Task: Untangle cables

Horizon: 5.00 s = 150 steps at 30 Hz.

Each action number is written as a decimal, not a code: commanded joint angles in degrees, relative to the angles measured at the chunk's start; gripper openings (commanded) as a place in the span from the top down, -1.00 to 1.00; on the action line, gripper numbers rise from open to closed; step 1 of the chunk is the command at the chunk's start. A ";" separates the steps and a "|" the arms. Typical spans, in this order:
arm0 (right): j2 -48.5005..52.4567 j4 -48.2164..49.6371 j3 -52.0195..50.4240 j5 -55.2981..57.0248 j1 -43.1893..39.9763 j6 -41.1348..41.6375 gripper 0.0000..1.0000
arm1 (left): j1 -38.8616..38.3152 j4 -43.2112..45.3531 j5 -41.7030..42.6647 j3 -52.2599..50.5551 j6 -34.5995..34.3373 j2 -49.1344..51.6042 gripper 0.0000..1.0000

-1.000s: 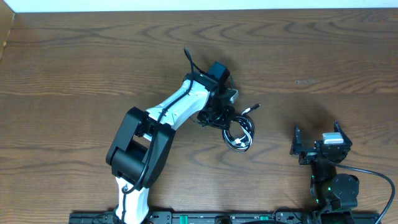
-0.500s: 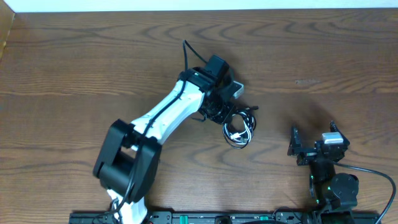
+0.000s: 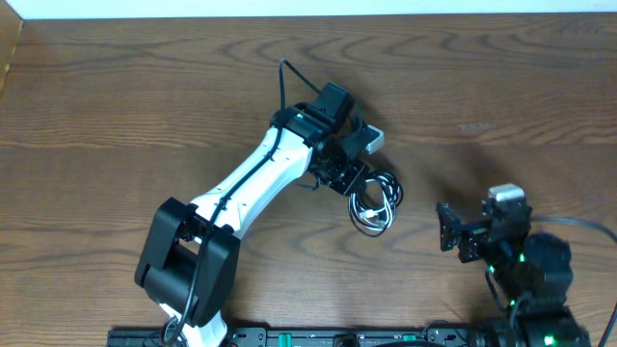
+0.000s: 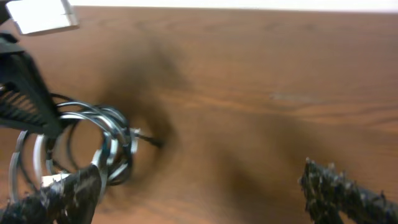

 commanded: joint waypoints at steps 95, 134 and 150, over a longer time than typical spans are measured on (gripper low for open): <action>25.05 -13.60 11.47 11.15 -0.24 21.16 -0.56 | -11.78 2.27 -13.94 -0.17 5.44 -1.40 -0.58; 25.35 -12.00 11.47 9.55 -0.22 25.40 -0.51 | -14.56 9.77 -34.88 -2.21 -3.06 1.22 0.85; 34.75 2.67 11.47 -12.57 -0.15 18.29 -0.42 | -8.59 9.42 -23.63 -2.05 -9.44 -24.90 0.85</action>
